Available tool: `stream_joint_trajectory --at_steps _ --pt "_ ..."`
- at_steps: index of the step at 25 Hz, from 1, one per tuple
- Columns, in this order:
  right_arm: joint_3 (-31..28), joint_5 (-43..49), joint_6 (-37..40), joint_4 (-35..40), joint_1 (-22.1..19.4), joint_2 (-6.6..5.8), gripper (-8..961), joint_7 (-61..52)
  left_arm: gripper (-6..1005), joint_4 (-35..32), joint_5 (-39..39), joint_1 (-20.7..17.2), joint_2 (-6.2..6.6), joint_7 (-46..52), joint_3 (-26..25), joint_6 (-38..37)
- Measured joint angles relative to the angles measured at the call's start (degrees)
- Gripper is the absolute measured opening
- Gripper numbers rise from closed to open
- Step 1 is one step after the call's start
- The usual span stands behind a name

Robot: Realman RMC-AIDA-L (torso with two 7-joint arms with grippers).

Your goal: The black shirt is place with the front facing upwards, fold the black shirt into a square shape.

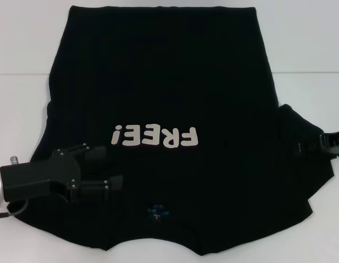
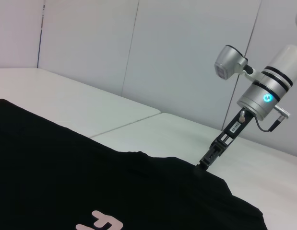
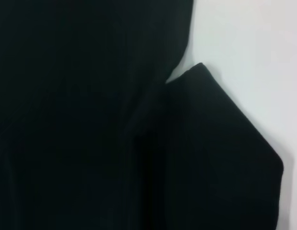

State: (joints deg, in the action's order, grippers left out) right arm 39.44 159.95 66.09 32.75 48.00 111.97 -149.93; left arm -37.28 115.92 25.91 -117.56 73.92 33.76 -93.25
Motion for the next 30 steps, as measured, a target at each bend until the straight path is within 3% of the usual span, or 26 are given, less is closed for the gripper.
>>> stream_joint_trajectory --at_steps 12,23,28,30 --pt "-0.02 -3.83 1.72 -0.06 0.67 -0.05 944 1.21 933 0.19 0.00 0.02 0.11 0.10 -0.16 0.00" --pt "1.33 -3.42 1.71 0.31 0.44 -0.57 847 0.69 934 0.19 0.00 0.01 0.33 0.74 -0.19 0.00" --pt "1.41 -3.41 1.73 0.08 0.36 -0.63 627 0.67 934 0.19 0.00 -0.03 0.32 0.76 -0.24 0.00" --pt "1.43 -3.41 1.74 -0.01 0.28 -0.63 484 0.63 934 0.19 0.00 -0.07 0.32 0.77 -0.27 0.00"
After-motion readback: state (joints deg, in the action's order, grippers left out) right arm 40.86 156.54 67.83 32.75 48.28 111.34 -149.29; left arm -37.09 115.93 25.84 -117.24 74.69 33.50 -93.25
